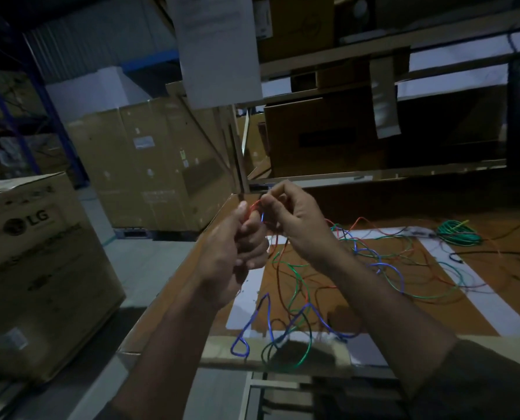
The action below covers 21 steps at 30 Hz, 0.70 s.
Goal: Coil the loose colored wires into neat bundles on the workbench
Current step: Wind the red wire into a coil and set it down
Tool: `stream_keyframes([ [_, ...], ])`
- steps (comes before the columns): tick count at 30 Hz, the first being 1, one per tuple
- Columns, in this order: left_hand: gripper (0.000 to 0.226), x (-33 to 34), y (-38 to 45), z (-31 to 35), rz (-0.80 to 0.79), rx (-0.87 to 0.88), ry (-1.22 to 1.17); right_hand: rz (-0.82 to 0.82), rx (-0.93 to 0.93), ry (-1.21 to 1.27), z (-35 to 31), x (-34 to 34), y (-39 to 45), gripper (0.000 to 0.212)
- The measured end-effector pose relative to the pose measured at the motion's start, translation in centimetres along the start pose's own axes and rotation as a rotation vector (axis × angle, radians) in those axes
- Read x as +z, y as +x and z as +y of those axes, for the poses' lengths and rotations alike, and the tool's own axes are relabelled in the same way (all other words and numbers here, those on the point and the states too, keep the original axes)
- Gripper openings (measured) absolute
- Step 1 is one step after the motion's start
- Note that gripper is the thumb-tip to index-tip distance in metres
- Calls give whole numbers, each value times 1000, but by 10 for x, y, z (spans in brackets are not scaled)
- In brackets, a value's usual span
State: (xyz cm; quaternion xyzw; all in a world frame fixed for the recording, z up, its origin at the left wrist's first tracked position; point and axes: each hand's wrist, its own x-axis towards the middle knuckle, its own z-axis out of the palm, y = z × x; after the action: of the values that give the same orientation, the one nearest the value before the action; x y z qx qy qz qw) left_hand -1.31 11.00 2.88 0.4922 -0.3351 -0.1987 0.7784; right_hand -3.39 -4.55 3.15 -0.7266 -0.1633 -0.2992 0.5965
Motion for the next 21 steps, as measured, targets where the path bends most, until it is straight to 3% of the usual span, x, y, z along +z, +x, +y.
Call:
stream_keyframes([
  [3,42,-4,8,9,-57,11,-188,-58,109,81,6,11,-2,15],
  [10,39,-8,25,17,101,118,-230,-392,426,300,17,7,-30,38],
  [12,38,-9,32,19,127,174,-288,-470,496,346,23,6,-37,33],
  [14,38,-14,41,23,124,247,-272,-529,465,182,32,6,-42,18],
  [17,39,-32,56,26,255,369,51,-464,242,-180,43,-6,-41,13],
  [19,39,-43,59,19,360,407,406,-369,107,-298,40,-16,-33,15],
  [21,39,-50,62,6,328,358,720,-248,52,-330,30,-24,-19,14],
])
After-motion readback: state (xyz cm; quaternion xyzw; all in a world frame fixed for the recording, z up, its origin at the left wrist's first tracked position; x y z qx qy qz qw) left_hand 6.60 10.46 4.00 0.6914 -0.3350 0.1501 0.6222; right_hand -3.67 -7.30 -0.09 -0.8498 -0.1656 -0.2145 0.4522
